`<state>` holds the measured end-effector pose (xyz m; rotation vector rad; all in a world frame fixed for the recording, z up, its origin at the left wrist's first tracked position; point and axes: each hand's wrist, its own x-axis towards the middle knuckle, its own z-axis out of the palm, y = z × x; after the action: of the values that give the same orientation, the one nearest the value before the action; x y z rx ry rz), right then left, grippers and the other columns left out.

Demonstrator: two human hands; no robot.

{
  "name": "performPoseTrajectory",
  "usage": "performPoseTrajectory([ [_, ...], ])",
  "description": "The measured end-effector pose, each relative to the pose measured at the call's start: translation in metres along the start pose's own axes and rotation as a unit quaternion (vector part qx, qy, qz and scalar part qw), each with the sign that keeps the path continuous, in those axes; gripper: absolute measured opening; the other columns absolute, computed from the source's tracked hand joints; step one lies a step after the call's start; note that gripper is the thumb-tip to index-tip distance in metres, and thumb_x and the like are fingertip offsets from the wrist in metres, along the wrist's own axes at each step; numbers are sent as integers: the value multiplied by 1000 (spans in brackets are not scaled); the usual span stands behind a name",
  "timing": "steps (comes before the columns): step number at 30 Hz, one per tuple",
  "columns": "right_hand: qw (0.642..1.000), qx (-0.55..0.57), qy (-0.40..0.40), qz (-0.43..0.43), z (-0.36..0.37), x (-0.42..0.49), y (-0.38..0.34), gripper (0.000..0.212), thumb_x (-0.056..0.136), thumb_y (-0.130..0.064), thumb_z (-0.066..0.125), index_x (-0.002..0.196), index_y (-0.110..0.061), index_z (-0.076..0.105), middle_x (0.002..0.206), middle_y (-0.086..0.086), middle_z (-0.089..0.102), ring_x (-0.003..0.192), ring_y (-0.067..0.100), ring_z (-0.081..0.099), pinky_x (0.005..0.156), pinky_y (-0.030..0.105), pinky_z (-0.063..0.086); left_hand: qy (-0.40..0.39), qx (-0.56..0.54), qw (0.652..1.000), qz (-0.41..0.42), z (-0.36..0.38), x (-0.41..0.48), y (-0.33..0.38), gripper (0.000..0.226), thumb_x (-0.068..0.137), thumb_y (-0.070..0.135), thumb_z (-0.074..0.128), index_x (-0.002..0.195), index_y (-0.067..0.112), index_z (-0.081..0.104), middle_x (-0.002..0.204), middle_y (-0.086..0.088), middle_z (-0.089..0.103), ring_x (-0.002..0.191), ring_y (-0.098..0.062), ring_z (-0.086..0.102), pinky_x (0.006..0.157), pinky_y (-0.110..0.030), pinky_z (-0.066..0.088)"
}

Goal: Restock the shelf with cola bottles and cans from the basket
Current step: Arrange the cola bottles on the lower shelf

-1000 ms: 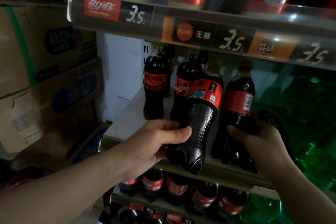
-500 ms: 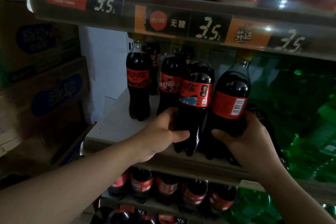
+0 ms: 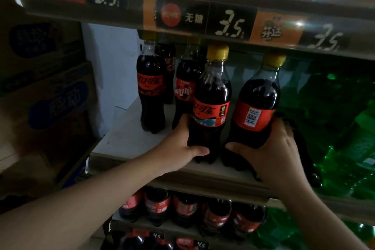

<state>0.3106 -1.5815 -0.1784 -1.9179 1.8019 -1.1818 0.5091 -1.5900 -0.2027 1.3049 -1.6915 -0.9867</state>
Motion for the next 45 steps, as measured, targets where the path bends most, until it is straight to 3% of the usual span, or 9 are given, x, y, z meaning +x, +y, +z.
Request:
performPoseTrajectory([
  [5,976,172,-128,-36,-31,13,-4,65,75,-15,78,131,-29,48,114,-12,68,104,1,65,92,27,49,-6,15,1000,9,-5,5,-5,74,86,15,69,141,36,25,137,21,41,133,-1,35,106,-22,27],
  [8,987,136,-77,-32,-30,15,-6,54,69,-24,83,116,-28,58,101,-15,70,92,1,68,88,28,53,4,12,1000,10,-4,3,-7,74,86,17,69,141,37,25,136,22,42,132,-1,36,107,-22,29],
  [13,996,73,-30,-30,-20,6,-9,80,53,-48,86,120,-30,46,115,-10,61,104,9,59,83,26,44,21,27,999,20,-2,-1,-7,75,85,24,71,143,37,25,137,23,42,131,1,36,106,-21,29],
  [17,984,144,-102,-29,-28,8,-4,69,69,-24,83,128,-29,47,112,-16,66,104,0,63,93,28,50,41,43,998,29,-2,-5,-7,72,82,30,74,141,35,33,133,23,47,123,3,43,92,-8,32],
  [19,984,147,-95,-36,-28,9,-1,66,70,-17,83,125,-30,49,105,-19,67,97,-7,64,89,23,50,50,37,998,27,-2,-6,-8,69,79,35,76,137,35,39,129,23,53,121,2,48,97,-15,37],
  [25,992,85,-77,-50,-27,10,-4,70,57,-39,88,114,-36,49,105,-21,63,97,-3,60,77,18,43,106,24,994,34,5,-5,-7,59,74,37,78,127,31,51,117,19,64,110,4,58,97,-23,47],
  [32,993,93,-49,-48,-27,9,0,71,55,-39,88,117,-35,54,102,-18,69,98,3,65,87,31,52,127,41,991,30,8,-4,-4,66,61,42,86,115,33,49,101,25,61,95,21,52,74,-3,43],
  [36,991,98,-81,-40,-32,8,1,71,54,-39,88,115,-43,51,103,-21,69,99,-2,64,86,25,49,97,47,994,33,4,-2,0,77,60,49,83,125,33,47,114,23,60,109,8,54,89,-15,44],
  [45,996,-32,-60,-56,-28,18,-4,46,73,-26,82,113,-19,61,99,-9,65,101,16,61,74,22,36,151,111,978,89,21,5,0,60,79,30,75,132,23,48,128,11,60,123,-5,51,97,-12,37],
])
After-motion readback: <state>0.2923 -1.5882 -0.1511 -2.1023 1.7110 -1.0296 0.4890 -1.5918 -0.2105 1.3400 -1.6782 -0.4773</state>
